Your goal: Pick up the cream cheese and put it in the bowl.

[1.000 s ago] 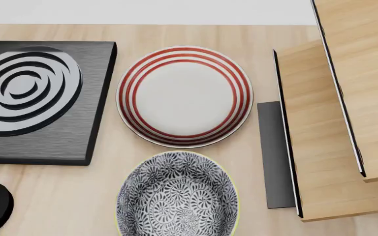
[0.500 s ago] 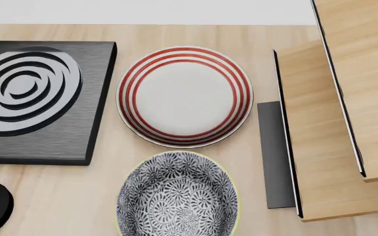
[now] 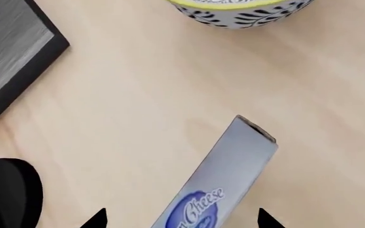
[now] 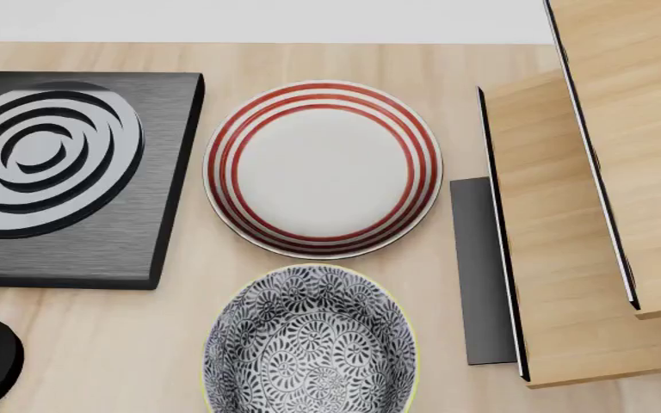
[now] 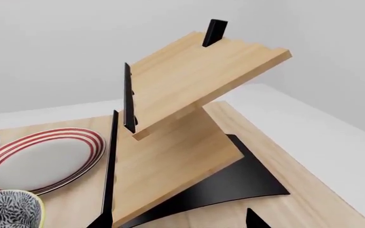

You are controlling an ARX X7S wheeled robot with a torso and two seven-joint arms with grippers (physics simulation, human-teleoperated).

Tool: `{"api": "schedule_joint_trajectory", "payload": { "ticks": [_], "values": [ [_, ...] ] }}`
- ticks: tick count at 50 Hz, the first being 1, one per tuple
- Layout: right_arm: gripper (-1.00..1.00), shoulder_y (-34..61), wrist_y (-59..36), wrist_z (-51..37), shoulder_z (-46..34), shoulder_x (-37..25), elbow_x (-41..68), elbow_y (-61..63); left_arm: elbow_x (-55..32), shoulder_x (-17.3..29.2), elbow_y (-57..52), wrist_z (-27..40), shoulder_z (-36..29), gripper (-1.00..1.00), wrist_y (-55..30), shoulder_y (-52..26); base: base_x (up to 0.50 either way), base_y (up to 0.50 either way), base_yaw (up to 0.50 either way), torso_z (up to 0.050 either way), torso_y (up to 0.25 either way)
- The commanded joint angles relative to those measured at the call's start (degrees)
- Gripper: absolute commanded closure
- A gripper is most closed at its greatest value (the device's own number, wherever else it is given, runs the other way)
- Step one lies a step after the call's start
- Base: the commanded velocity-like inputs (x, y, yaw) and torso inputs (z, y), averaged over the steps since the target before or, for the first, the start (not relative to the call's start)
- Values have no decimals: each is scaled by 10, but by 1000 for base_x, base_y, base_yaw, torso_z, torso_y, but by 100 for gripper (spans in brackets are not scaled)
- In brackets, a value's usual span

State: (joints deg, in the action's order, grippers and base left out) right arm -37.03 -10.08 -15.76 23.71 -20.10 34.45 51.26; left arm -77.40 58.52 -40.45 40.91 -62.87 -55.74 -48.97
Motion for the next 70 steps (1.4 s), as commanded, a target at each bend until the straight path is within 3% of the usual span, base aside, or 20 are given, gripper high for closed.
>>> {"api": "schedule_joint_trajectory", "payload": {
  "ticks": [1, 3, 4, 5, 8, 10, 21, 22, 39, 41, 42, 43, 44, 45, 46, 49, 50, 52, 70],
  "values": [
    [-100, 2, 1, 1, -4, 0, -4, -1, 23, -5, 23, -21, -4, -100, 15, 11, 0, 0, 0, 0, 0],
    [-100, 3, 0, 0, -5, 0, -3, -2, 64, -9, 38, -34, -17, -100, 39, 37, 0, 0, 0, 0, 0],
    [-100, 3, 0, 0, -5, 0, -3, -2, 27, -6, 28, -24, -7, -100, 20, 16, 0, 0, 0, 0, 0],
    [-100, 2, 0, 0, -5, 0, -4, -2, 89, -14, 48, -46, -29, -100, 53, 51, 0, 0, 0, 0, 0],
    [-100, 2, 1, 0, -4, 1, -3, -2, 33, -9, 33, -29, -13, -100, 24, 19, 0, 0, 0, 0, 0],
    [-100, 2, 2, 0, -3, 1, -2, -2, 114, -21, 66, -54, -41, -100, 67, 63, 0, 0, 0, 0, 0],
    [-100, 1, 3, 1, -2, 1, -2, -2, 124, -25, 78, -60, -46, -100, 74, 71, 0, 0, 0, 0, 0],
    [-100, 1, 3, 1, -3, 1, -2, -2, 124, -25, 79, -60, -45, 100, 77, 72, 0, 0, 0, 0, 0],
    [-100, 0, 4, 1, -1, 0, 1, -3, 128, -17, 52, -48, -51, 100, 74, 77, 3, -1, -2, 0, -5],
    [-100, 2, 2, 0, -3, -1, -1, -4, 45, -1, 11, -18, -26, 100, 33, 32, 5, -1, -1, 0, 0],
    [-100, 3, 2, 0, -3, -1, -1, -4, 43, -1, 8, -16, -25, 100, 32, 32, 0, -3, -3, 0, -11],
    [-100, 3, 2, 0, -4, -1, -1, -4, 110, -8, 28, -35, -47, 100, 69, 69, 0, -3, -3, 0, 0],
    [-100, 3, 2, 0, -4, -1, 0, -4, 64, 3, 6, -21, -31, 100, 52, 44, 0, 0, 0, 0, 0],
    [-100, 3, 2, 0, -3, -1, 0, -3, 103, -2, 15, -28, -44, 100, 73, 67, 0, -3, -3, 0, -10],
    [-100, 2, 2, 0, -3, -1, -1, -3, 68, 5, -2, -16, -33, 100, 54, 46, 0, 0, 0, 0, 0],
    [-100, 2, 2, -1, -2, -1, 1, -3, 99, 7, -6, -19, -40, 100, 81, 68, 0, -1, -1, 0, 0],
    [-100, 2, 2, -1, -2, -2, 1, -3, 31, 19, -35, 4, -21, 100, 52, 28, 0, 0, 0, 0, -10],
    [-100, 1, 2, -1, -2, -2, 1, -2, 14, 24, -49, 14, -15, 100, 50, 21, 5, 0, 0, 0, 0],
    [-100, 0, 3, 0, -1, -2, 3, -2, -5, 53, -103, 44, 7, 100, 89, 25, 0, 0, 0, 0, 0]
  ]
}}
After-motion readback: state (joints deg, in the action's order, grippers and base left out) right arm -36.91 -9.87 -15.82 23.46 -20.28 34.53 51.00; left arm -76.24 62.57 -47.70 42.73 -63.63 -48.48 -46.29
